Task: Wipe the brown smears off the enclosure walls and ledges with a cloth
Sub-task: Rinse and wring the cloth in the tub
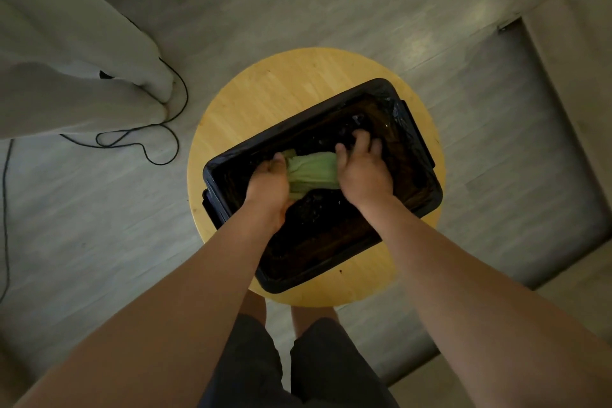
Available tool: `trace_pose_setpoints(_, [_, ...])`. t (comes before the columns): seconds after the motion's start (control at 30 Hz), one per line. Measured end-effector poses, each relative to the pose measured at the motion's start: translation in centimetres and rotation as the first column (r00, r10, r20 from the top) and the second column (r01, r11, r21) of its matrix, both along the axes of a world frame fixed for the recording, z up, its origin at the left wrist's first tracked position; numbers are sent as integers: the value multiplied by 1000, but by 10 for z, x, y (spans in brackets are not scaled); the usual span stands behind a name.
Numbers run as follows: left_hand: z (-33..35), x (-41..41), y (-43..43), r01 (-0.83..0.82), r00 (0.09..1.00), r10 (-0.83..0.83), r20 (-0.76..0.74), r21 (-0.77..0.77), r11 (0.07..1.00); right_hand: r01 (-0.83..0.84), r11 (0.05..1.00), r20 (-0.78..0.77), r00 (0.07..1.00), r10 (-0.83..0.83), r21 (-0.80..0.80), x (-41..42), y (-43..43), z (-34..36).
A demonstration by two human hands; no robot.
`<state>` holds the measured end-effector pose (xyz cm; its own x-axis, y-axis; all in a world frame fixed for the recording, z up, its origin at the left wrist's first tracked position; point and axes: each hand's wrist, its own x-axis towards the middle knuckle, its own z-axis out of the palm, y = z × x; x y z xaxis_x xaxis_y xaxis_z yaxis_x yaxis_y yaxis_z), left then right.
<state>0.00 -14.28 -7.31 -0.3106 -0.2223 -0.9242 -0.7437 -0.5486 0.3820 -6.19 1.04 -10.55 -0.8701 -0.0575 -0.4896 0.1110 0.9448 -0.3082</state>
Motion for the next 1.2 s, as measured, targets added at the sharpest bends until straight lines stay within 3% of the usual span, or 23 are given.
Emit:
trace_pose_setpoints(0.1, [-6,1,6,-36,999,36,35,1,999,78,996,-39,996,-77,32,13,-10,-3])
trace_pose_setpoints(0.2, [-7,-2,15,-56,992,38,122,149,987,115,992,157,980,-121,46,20,-31,5])
trace_pose_setpoints(0.3, [1,-6,11,-68,983,-5,185,388,919,133,982,345,935,-79,-135,30,-46,16])
trace_pose_setpoints(0.4, [2,-8,3,-160,978,90,187,406,900,88,942,278,961,7,-325,41,-48,35])
trace_pose_setpoints(0.53, [-5,-10,3,-12,998,-10,69,300,954,20,846,110,993,45,-534,52,-46,64])
trace_pose_setpoints(0.57, [-7,-10,6,-23,998,2,62,344,939,-23,842,44,997,56,-538,53,-47,66])
trace_pose_setpoints(0.63, [1,-14,11,-51,999,41,32,405,913,-142,883,-120,988,99,-448,53,-48,61])
trace_pose_setpoints(0.73, [16,-20,17,174,984,-161,-70,256,951,-219,944,-215,962,166,-248,41,-43,41])
trace_pose_setpoints(0.77, [20,-19,17,135,990,-120,-68,303,943,-221,955,-193,964,183,-196,35,-38,35])
trace_pose_setpoints(0.83, [11,-16,13,-2,1000,7,-18,229,973,-172,977,-99,982,160,-126,22,-27,22])
trace_pose_setpoints(0.93, [1,-3,7,40,997,-39,62,-5,999,157,972,138,981,-133,-174,3,-9,10])
trace_pose_setpoints(1.0, [-5,0,5,1,988,8,157,-61,998,232,954,148,967,-205,-191,3,-2,11])
trace_pose_setpoints(1.1, [-10,-2,9,-4,971,5,240,-8,1000,191,981,56,980,-189,-24,17,-9,12])
trace_pose_setpoints(1.2, [-15,-2,17,69,978,-81,194,71,995,293,955,275,916,-292,40,30,-34,8])
